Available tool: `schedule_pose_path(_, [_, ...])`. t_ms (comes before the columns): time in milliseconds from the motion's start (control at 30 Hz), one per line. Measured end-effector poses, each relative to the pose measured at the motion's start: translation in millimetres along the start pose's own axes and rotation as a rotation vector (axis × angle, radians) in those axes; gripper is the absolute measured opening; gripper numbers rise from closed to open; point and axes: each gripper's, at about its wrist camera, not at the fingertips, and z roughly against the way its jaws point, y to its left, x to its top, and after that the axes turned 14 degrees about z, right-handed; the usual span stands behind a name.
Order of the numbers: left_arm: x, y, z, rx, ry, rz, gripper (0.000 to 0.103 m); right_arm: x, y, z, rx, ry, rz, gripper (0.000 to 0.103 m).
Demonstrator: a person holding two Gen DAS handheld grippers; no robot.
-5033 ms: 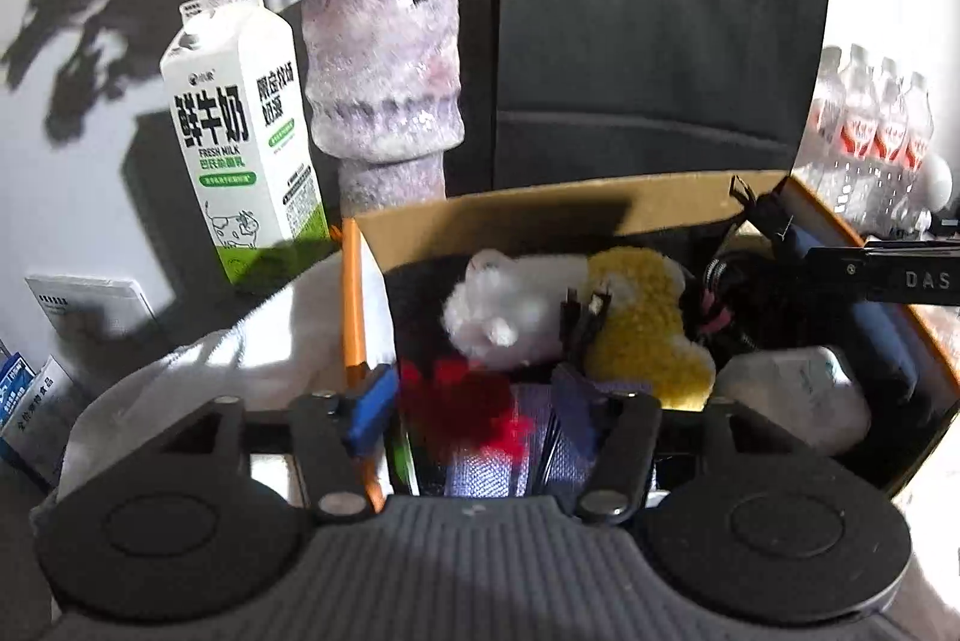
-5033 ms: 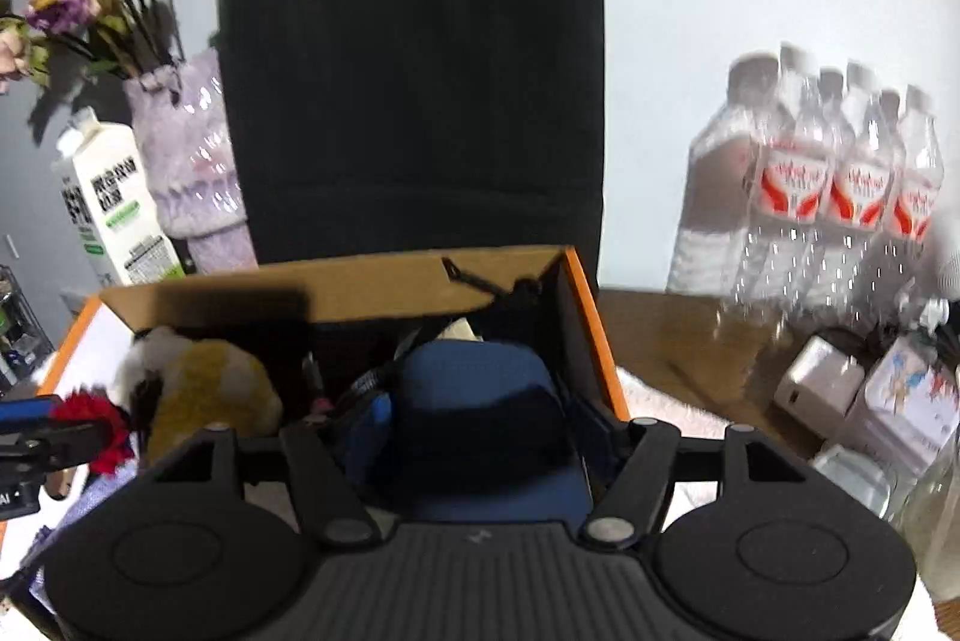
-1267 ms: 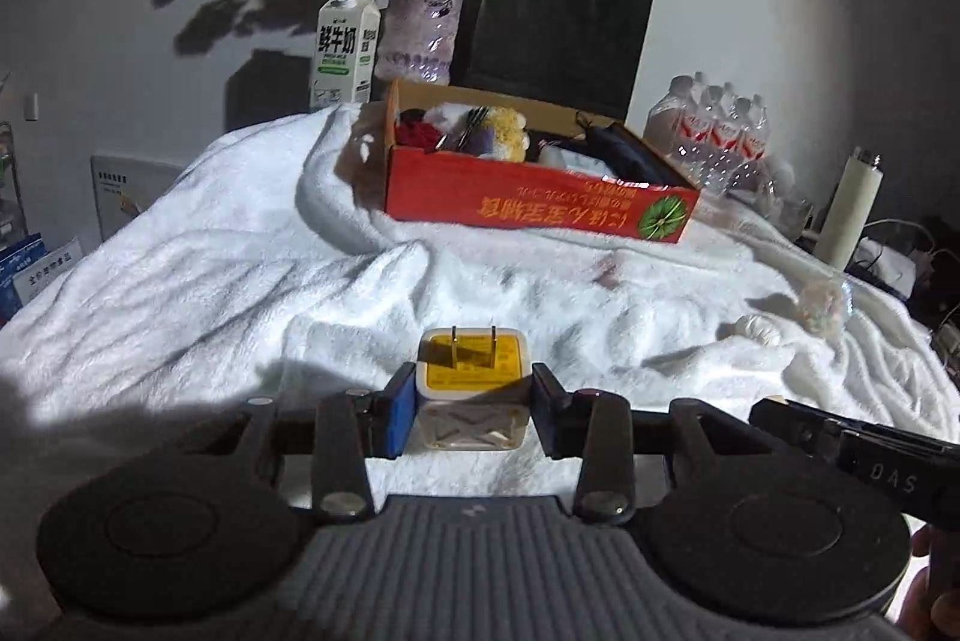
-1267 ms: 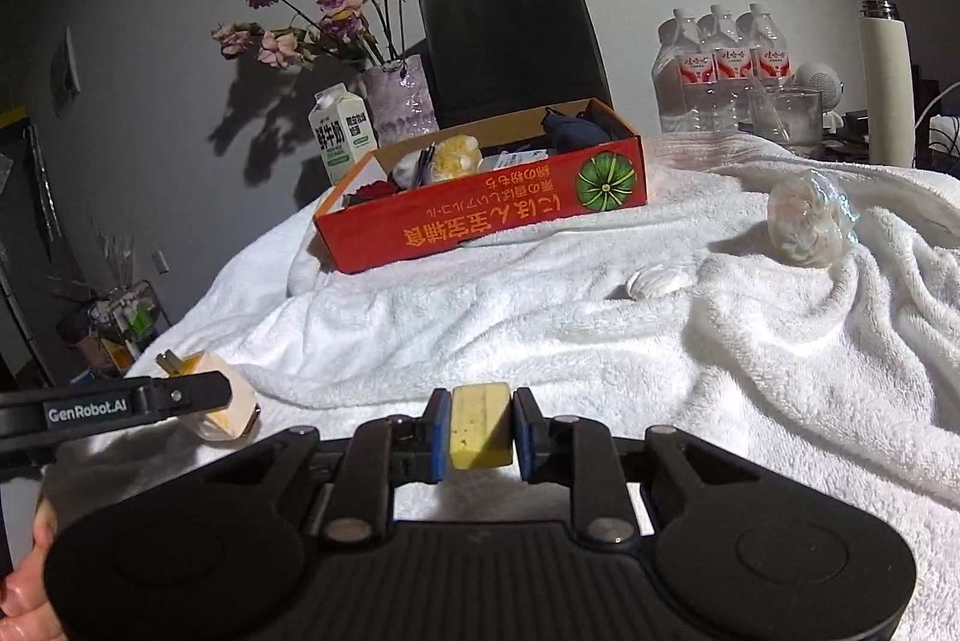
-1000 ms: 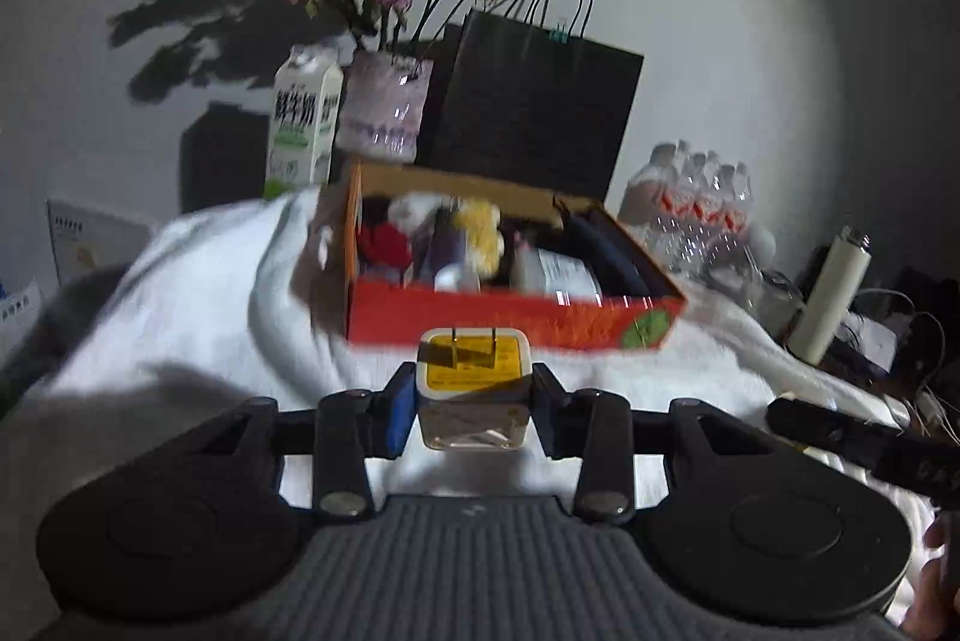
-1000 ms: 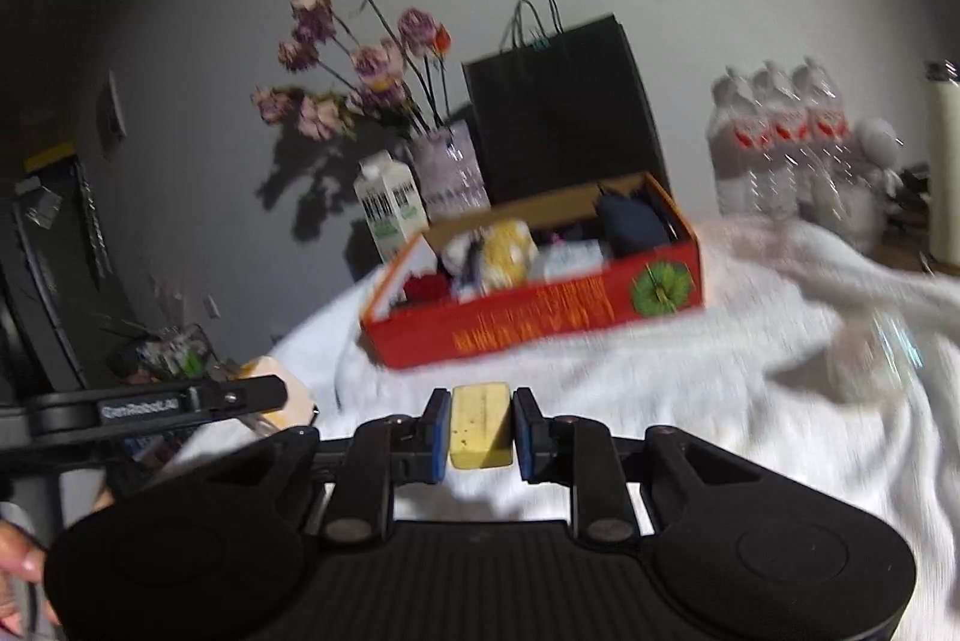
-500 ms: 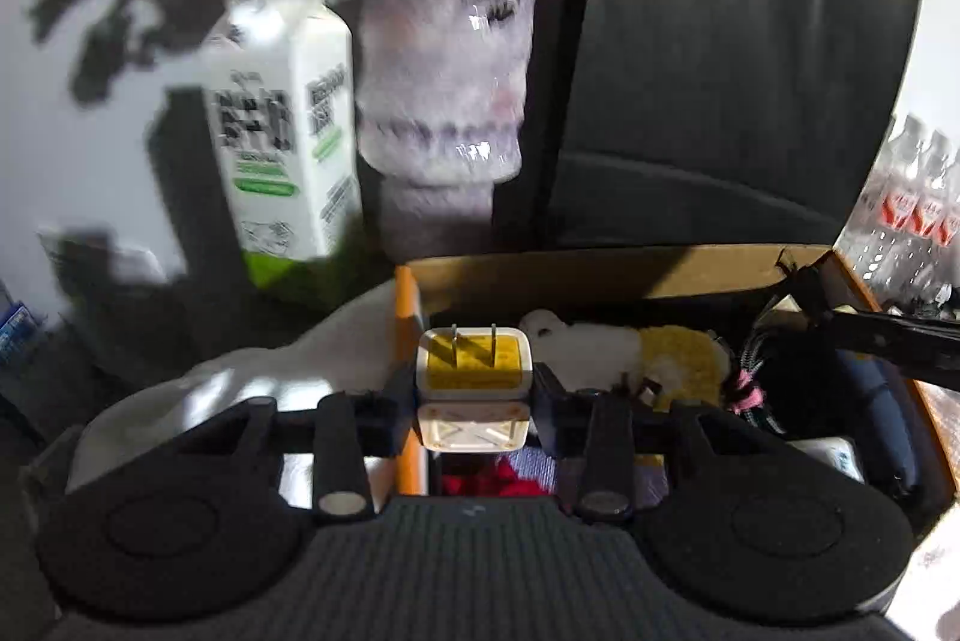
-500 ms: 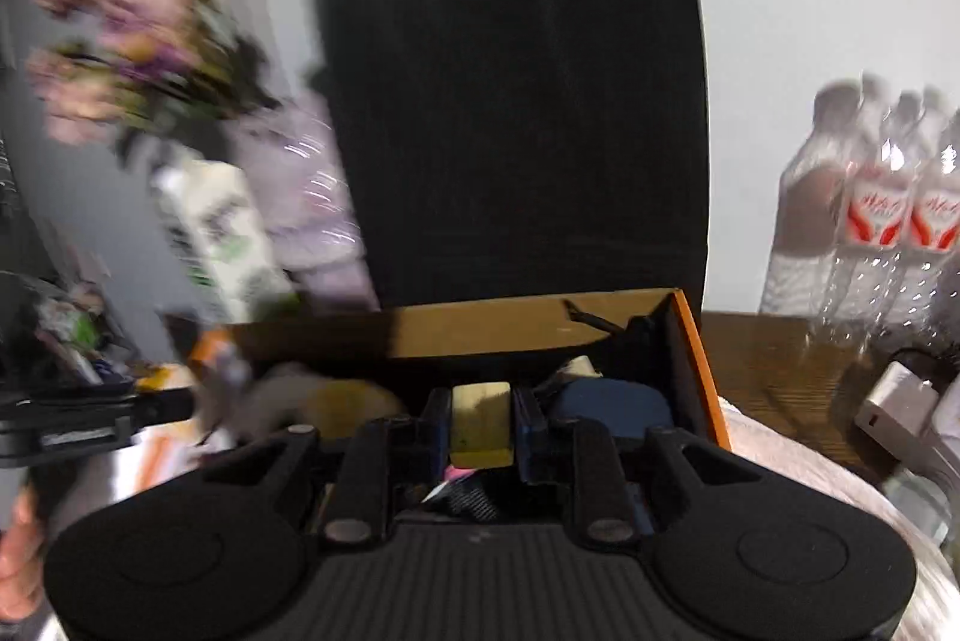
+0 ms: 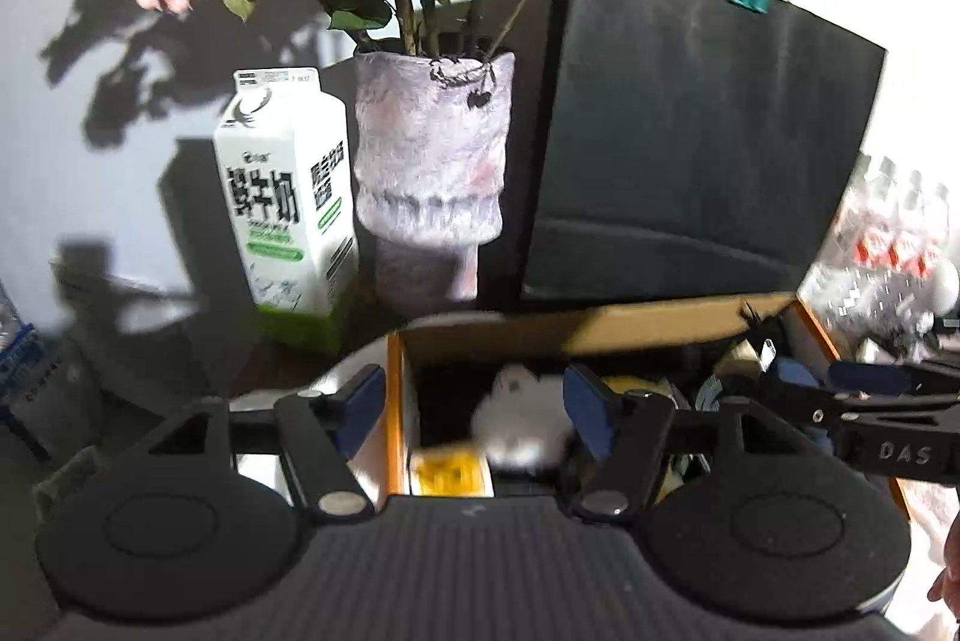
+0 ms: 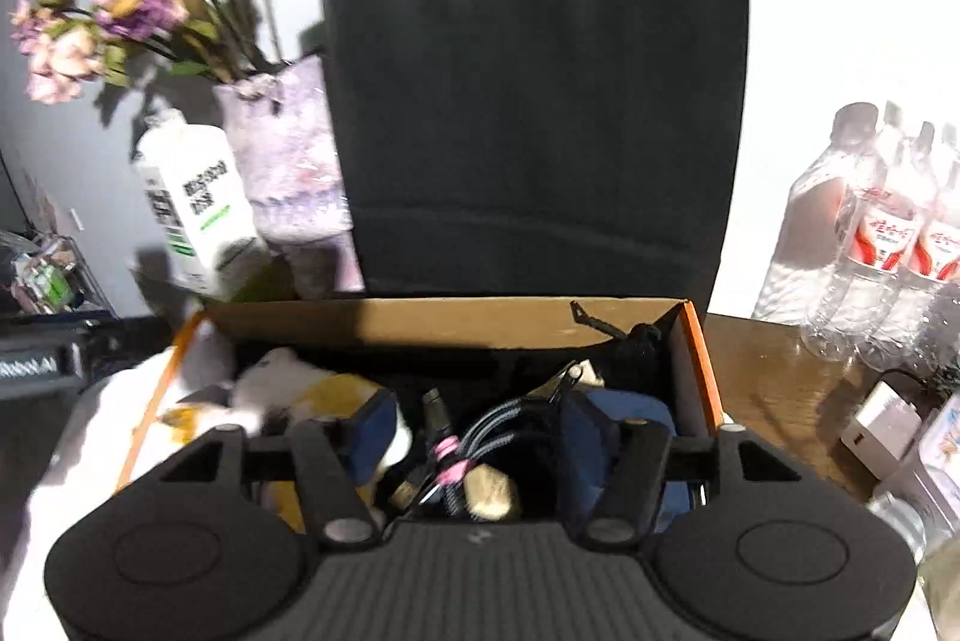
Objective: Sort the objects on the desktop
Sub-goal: 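Lower the plug cube and yellow block into the orange box and open both tools, then withdraw both open tools from the box back over the towel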
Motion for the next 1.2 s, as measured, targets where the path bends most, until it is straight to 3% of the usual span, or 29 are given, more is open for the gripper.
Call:
schedule_pose_path(67, [-11,-5,19,0.007,-0.001,-0.016,0.068,-7,4,18,0.0,-0.011,-0.007,0.075])
schedule_pose_path(233, [-59,-8,75,-0.052,-0.039,-0.048,0.068,-46,25,74,-0.014,-0.051,0.033,0.079])
schedule_pose_path(467, [-161,11,154,-0.182,-0.004,-0.05,0.071,-143,54,162,0.025,-0.147,0.017,0.088])
schedule_pose_path(600, [-223,26,204,-0.249,-0.042,-0.018,0.074,-207,70,203,0.049,-0.171,-0.042,0.089])
schedule_pose_path(667, [-254,30,222,-0.226,-0.074,-0.01,0.077,-237,80,218,0.045,-0.164,-0.055,0.089])
schedule_pose_path(767, [-292,33,229,-0.177,-0.048,-0.001,0.078,-280,96,235,-0.007,-0.143,-0.036,0.089])
schedule_pose_path(933, [-347,28,229,-0.087,-0.063,-0.099,0.078,-335,116,250,-0.04,-0.104,-0.032,0.089])
schedule_pose_path(1033, [-357,33,219,-0.082,0.001,-0.06,0.077,-348,127,252,-0.094,-0.087,0.014,0.089])
schedule_pose_path(1200, [-368,35,214,-0.069,0.014,-0.069,0.078,-353,130,248,-0.102,-0.072,0.008,0.089])
